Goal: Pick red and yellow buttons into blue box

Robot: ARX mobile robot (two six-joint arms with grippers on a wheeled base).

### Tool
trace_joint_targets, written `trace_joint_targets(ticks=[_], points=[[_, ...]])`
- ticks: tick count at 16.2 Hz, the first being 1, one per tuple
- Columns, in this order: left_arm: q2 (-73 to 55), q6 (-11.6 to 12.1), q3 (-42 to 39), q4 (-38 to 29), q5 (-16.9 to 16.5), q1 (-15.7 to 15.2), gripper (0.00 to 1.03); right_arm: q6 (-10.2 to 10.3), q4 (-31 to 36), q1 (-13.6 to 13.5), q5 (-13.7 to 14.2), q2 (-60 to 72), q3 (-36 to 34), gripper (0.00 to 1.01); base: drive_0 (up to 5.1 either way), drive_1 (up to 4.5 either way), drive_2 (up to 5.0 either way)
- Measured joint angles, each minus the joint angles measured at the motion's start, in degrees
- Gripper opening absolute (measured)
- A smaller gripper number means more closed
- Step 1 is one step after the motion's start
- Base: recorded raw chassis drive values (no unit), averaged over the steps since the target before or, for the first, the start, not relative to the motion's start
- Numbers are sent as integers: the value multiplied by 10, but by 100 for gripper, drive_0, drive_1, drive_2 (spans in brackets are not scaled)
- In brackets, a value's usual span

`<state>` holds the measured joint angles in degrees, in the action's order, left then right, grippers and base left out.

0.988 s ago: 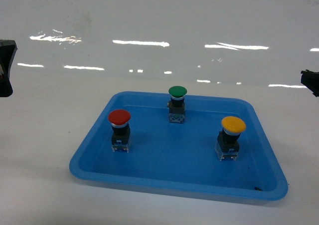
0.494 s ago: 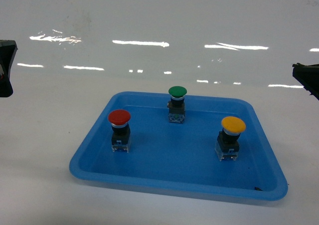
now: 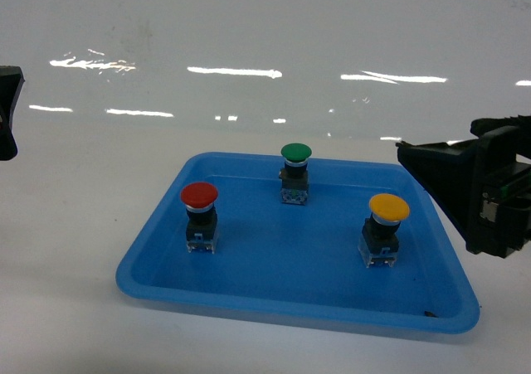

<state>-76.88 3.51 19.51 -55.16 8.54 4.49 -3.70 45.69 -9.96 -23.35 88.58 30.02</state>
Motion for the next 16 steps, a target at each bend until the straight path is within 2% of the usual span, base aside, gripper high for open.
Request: trace_joint_targets(ticks=[3,9,16], points=[[0,0,0,0,0,0,98,-10,2,-2,30,22,7,98,0,0,0],[0,0,0,0,0,0,98,-10,19,-17,24,62,11,98,0,0,0],[0,0,0,0,0,0,98,-14,40,-20,23,126,29,98,0,0,0]])
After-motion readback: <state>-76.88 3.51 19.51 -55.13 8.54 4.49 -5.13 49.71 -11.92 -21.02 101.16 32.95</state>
